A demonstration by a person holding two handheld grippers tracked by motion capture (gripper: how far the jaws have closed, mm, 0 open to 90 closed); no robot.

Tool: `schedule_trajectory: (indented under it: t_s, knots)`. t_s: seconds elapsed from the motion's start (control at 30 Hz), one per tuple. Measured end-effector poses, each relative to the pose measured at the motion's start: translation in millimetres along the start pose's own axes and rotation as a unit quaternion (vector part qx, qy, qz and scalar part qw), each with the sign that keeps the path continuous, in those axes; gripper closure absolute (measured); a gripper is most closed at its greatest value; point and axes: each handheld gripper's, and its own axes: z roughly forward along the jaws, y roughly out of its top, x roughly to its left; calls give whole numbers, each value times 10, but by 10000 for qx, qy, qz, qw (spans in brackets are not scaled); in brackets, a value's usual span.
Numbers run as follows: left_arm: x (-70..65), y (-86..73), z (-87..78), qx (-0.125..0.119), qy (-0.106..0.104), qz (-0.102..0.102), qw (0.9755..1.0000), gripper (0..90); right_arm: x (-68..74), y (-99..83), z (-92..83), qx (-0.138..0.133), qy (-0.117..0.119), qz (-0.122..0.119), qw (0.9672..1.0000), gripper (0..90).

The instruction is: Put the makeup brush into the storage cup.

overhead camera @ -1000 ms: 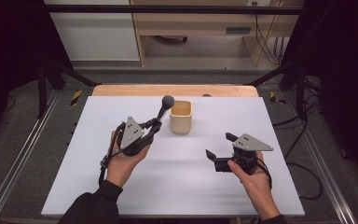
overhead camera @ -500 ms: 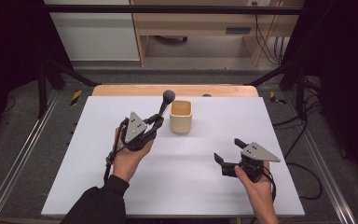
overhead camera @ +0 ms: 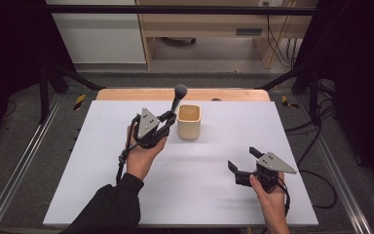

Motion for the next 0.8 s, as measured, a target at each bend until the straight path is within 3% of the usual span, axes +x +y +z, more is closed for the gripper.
schedule_trajectory:
  t_s: [0.2,0.33,0.8]
  knots:
    - [-3,52,71,-8,-22,-93,10000,743,22,-60,-13,-2,-37,41,10000,71]
    - [-21,86,109,-7,-14,-262,9997,743,42,-100,-43,-27,-29,101,9999,70]
    - [17,151,232,-113,189,-578,9981,743,3,-177,-99,-98,-101,242,9996,59]
